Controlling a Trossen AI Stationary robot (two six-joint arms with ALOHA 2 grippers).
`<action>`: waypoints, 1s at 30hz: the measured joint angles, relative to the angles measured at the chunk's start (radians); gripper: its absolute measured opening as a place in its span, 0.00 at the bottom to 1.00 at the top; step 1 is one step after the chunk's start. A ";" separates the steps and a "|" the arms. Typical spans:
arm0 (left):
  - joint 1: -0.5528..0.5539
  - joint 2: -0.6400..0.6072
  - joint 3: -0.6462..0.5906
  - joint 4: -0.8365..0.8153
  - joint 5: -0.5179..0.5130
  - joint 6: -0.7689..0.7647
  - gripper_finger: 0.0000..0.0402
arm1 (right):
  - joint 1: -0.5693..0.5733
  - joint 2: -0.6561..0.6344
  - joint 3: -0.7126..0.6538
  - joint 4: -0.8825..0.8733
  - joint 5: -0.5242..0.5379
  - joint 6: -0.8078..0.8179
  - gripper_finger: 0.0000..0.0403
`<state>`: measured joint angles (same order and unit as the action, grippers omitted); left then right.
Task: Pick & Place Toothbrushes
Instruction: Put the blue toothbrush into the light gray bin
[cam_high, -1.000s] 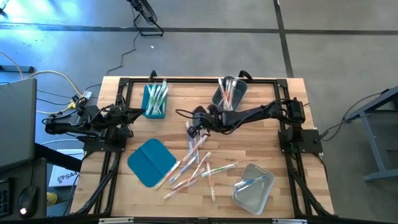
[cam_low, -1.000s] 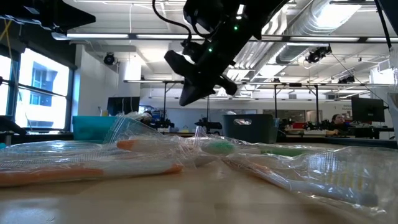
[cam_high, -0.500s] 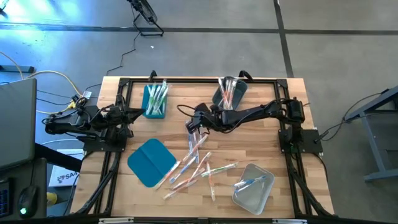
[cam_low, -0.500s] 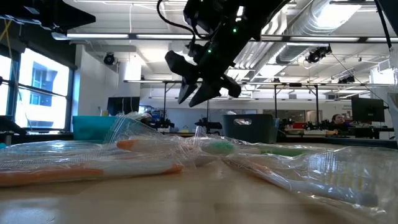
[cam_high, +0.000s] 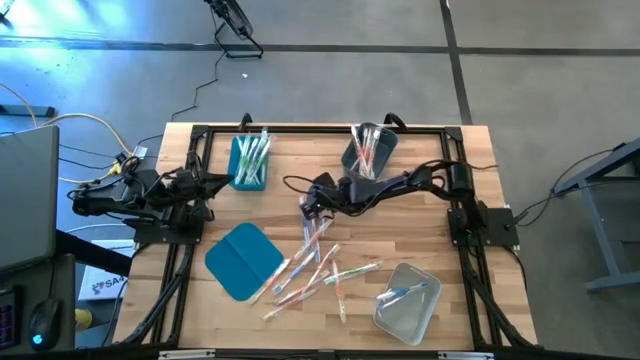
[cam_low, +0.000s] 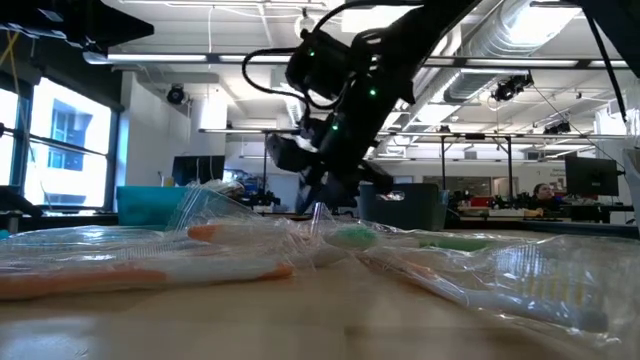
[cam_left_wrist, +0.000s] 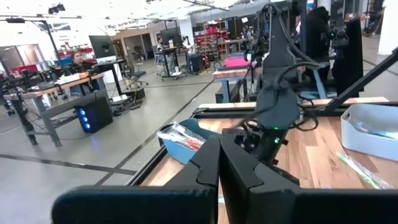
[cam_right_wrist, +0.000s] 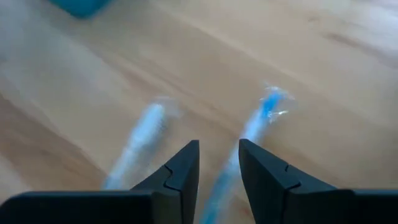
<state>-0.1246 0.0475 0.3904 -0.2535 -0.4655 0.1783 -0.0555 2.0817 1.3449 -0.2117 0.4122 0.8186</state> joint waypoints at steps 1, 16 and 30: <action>0.000 0.000 0.000 -0.001 0.000 0.000 0.00 | 0.000 0.010 0.003 0.021 -0.002 0.003 0.26; 0.000 0.000 0.000 -0.002 0.002 0.000 0.00 | -0.005 0.035 0.001 0.008 -0.056 0.018 0.26; 0.000 0.002 -0.002 -0.004 0.000 0.000 0.00 | -0.008 -0.107 0.007 -0.127 -0.049 0.026 0.26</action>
<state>-0.1246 0.0497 0.3889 -0.2574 -0.4656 0.1783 -0.0633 1.9743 1.3523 -0.3385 0.3633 0.8443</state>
